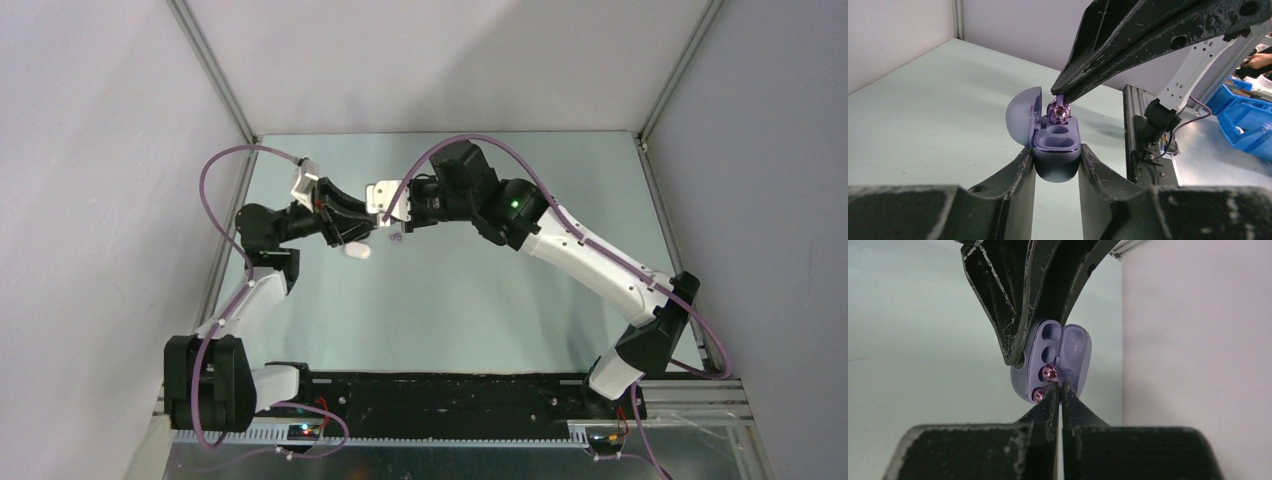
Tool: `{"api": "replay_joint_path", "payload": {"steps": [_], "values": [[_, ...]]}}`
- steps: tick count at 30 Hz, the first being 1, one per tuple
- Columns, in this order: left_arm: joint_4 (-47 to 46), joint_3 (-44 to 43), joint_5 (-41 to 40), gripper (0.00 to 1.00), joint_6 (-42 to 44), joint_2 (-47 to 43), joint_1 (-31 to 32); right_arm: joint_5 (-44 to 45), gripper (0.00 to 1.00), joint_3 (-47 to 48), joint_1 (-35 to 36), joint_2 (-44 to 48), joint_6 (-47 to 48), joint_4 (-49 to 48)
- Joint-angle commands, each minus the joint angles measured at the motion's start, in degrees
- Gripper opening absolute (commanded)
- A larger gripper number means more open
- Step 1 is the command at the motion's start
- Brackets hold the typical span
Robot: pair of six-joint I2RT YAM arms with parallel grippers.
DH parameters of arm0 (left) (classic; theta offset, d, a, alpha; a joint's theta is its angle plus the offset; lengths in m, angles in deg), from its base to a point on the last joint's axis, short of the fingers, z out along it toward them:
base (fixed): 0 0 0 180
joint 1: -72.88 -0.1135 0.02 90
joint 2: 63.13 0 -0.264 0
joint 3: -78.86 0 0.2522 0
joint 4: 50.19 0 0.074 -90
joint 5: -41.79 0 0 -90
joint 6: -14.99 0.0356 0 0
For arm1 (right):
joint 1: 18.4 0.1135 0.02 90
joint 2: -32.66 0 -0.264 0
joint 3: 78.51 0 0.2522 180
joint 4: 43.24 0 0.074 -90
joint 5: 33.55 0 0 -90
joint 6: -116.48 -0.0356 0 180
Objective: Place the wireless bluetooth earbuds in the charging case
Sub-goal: Insert the right earbud into the right side groove of the charging case.
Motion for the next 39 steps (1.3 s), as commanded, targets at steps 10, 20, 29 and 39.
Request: {"api": "replay_joint_path", "payload": {"steps": [10,20,29,39], "values": [[-3.08,-2.91,-2.18,0.0,-1.07,-0.97,0.37,-0.33,0.0,-0.38,0.6,-0.64,1.92,-0.85],[-3.47,-2.83,-2.28,0.0,-0.55,-0.2,0.36,-0.3,0.14,0.17,0.13,0.03,0.23,-0.66],[-4.01,-2.94,-2.25,0.0,-0.55,0.6,0.36,-3.93,0.22,1.25,-0.47,0.51,-3.98,-1.81],[-4.13,-2.1,-2.28,0.0,-0.38,0.25,0.33,-8.03,0.47,5.3,-2.32,1.29,-14.13,-4.61]]}}
